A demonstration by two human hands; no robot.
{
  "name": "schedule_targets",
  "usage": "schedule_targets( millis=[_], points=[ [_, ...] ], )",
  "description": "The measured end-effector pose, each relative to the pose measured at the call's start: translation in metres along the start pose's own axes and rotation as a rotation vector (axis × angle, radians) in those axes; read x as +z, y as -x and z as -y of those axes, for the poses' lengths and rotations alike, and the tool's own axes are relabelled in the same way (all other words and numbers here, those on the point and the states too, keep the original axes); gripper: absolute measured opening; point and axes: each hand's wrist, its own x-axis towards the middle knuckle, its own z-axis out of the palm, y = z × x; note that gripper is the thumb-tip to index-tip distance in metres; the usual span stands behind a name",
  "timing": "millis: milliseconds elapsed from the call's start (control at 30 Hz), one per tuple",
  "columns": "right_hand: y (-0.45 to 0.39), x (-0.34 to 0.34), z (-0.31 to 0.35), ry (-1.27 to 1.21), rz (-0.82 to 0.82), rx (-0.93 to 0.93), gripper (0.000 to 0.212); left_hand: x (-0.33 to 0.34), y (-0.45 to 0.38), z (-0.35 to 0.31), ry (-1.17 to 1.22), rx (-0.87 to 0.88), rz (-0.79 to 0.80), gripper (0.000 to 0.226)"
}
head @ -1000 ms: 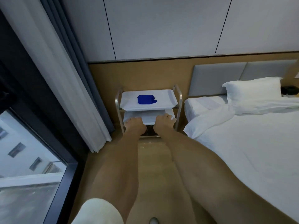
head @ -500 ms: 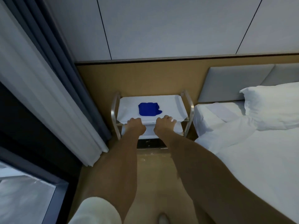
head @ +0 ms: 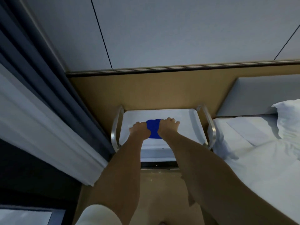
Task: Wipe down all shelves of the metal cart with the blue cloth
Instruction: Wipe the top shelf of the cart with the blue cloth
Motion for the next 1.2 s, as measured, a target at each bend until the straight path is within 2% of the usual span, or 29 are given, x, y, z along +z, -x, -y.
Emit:
schedule_targets(
  millis=[367,533,700,867,1000,1100,1200],
  points=[
    [-0.172,0.007,0.038,-0.124,0.168,0.017,0.032,0.016,-0.185,0.017,0.037,0.043,0.137,0.043],
    [-0.245,0.049,0.059,-0.164,0.265,0.015,0.033,0.038,-0.257,0.029,0.068,0.011,0.198,0.038],
    [-0.288,0.116,0.064,-0.179,0.399,0.045,0.045,0.085,-0.295,0.051,-0.021,-0.033,0.243,0.036],
    [-0.337,0.168,0.071,-0.172,0.449,0.02,0.072,0.123,-0.342,0.069,-0.085,-0.101,0.253,0.04],
    [-0.353,0.21,0.079,-0.099,0.556,-0.003,0.104,0.13,-0.378,0.074,-0.209,-0.022,0.138,0.05],
    [-0.349,0.233,0.085,-0.022,0.45,-0.025,0.105,0.109,-0.41,0.096,-0.402,0.038,-0.041,0.062],
    [-0.347,0.244,0.088,-0.042,0.347,-0.025,0.101,0.085,-0.433,0.116,-0.429,-0.189,-0.191,0.075]
  ],
)
